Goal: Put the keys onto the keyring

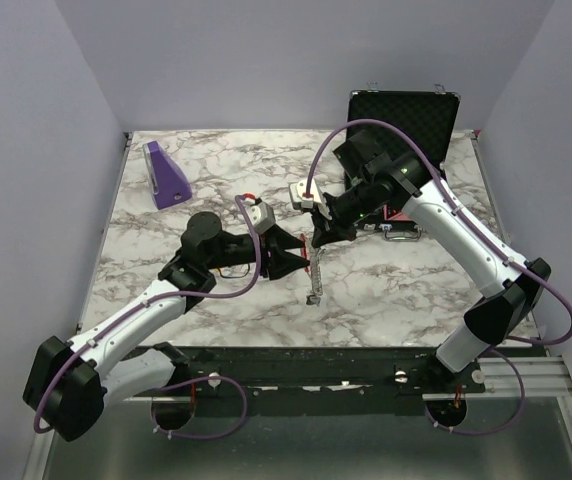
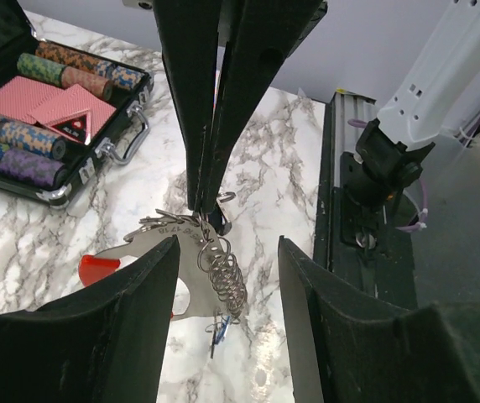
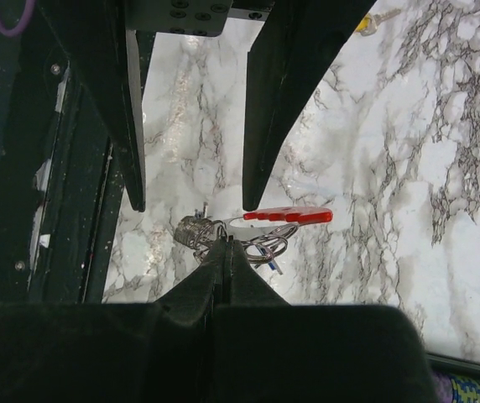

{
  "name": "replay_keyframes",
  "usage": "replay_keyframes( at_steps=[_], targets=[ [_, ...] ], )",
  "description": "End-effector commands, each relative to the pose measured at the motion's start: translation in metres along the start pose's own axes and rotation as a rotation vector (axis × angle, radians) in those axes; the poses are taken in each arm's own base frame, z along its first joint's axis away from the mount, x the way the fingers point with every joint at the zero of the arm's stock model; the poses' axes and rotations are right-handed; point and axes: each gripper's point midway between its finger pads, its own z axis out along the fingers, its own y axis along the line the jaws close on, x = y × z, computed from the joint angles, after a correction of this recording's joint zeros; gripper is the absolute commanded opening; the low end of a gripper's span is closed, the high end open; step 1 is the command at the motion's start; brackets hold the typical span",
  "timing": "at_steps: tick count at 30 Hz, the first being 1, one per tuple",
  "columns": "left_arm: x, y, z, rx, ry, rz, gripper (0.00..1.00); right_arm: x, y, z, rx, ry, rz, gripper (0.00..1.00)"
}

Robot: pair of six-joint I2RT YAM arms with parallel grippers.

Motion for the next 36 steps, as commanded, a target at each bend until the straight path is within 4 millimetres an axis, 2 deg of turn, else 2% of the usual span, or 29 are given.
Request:
replay_keyframes(
  at_steps=[1, 8, 12, 17, 21, 24, 32, 33, 36],
  targets=[
    [-0.012, 0.003, 0.007, -0.002, -0.043, 0.114, 0.58, -0.005, 0.006, -0.002, -0.02, -0.009, -0.006, 0.0],
    [-0.006, 0.008, 0.015, -0.017, -0.003, 0.116, 0.51, -0.007, 0.008, -0.003, -0.022, -0.023, 0.001, 0.0],
    [-0.004, 0.006, 0.018, -0.004, 0.008, 0.114, 0.41, -0.007, 0.009, -0.002, -0.028, -0.026, 0.005, 0.0],
    [-0.002, 0.007, 0.021, 0.002, 0.019, 0.104, 0.33, -0.008, 0.009, -0.001, -0.028, -0.03, 0.011, 0.0],
    [-0.001, 0.005, 0.023, 0.018, 0.032, 0.091, 0.22, -0.007, 0.009, -0.001, -0.03, -0.028, 0.018, 0.0],
    [0.002, 0.005, 0.024, 0.032, 0.055, 0.079, 0.0, -0.006, 0.01, 0.0, -0.035, -0.027, 0.022, 0.0],
    [0.001, 0.007, 0.019, -0.015, 0.033, 0.071, 0.0, -0.009, 0.013, -0.002, -0.031, -0.041, 0.036, 0.0],
    [-0.001, 0.007, 0.018, -0.026, 0.016, 0.068, 0.0, -0.009, 0.014, -0.002, -0.027, -0.046, 0.044, 0.03],
    [-0.005, 0.008, 0.013, -0.059, -0.023, 0.033, 0.0, -0.016, 0.016, -0.006, -0.012, -0.077, 0.065, 0.29]
  ],
)
